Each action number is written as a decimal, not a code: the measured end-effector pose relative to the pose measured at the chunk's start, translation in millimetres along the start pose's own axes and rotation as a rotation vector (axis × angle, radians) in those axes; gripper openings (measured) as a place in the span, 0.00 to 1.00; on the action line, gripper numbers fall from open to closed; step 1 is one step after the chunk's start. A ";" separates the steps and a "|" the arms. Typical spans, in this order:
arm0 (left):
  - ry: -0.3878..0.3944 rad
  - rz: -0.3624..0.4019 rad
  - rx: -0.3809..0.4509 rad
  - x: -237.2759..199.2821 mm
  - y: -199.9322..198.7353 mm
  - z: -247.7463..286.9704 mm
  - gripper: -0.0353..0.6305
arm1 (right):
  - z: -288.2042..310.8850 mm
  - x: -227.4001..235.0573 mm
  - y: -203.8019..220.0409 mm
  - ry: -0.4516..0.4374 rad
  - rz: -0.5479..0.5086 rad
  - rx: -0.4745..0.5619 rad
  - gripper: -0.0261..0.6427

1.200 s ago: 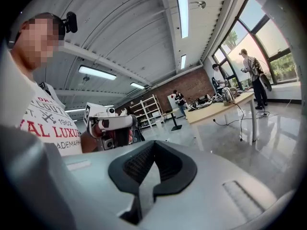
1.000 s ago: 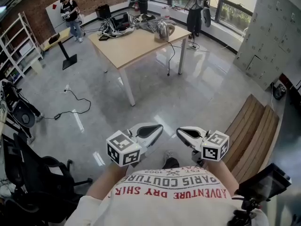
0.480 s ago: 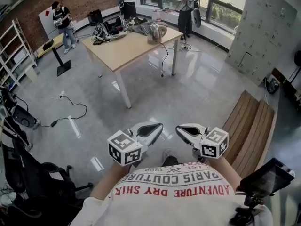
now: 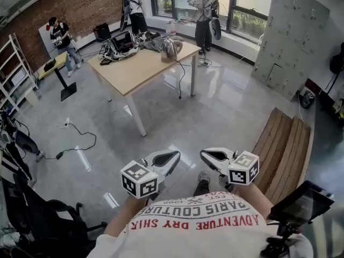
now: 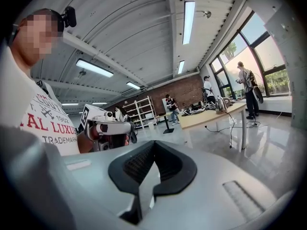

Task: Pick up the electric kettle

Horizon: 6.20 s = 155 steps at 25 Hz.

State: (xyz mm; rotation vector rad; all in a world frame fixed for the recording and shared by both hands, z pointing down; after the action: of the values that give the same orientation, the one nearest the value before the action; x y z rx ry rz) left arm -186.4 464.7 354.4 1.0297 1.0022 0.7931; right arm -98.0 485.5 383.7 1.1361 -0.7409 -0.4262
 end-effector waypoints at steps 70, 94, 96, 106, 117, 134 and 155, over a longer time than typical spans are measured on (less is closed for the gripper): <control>-0.095 -0.188 -0.143 -495.6 -140.2 420.6 0.05 | 249.6 587.1 -186.7 -0.023 0.227 -0.007 0.04; -0.189 -0.207 -0.050 -686.2 -197.3 446.8 0.05 | 383.4 715.0 -259.6 -0.024 0.151 -0.028 0.04; -0.206 -0.214 -0.047 -697.5 -200.0 450.9 0.05 | 386.4 728.7 -262.4 -0.018 0.161 -0.026 0.04; -0.341 -0.259 -0.039 -767.4 -203.3 472.1 0.05 | 416.5 802.7 -273.0 0.008 0.130 -0.072 0.04; -0.473 -0.310 -0.024 -818.4 -201.8 468.1 0.06 | 445.2 862.5 -270.8 0.051 0.144 -0.112 0.17; -0.606 -0.299 -0.075 -873.8 -186.8 458.7 0.22 | 488.1 909.0 -244.7 0.137 0.068 -0.209 0.31; -0.645 -0.312 -0.043 -898.7 -181.0 480.3 0.26 | 509.1 914.0 -237.8 0.148 0.114 -0.197 0.25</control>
State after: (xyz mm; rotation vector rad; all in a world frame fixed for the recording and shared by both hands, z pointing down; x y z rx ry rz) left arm -40.3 -545.4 526.0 0.9693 0.5612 0.1932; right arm 182.3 -534.4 563.3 0.9254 -0.6163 -0.3079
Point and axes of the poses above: the fingertips, and each gripper's own axes: z forward along the fingers, x to its right, y out of its underside, the point moved 1 cm from there along -z, backward along the fingers, and after that the axes turned 3 degrees about -y, right-handed, at the moved point
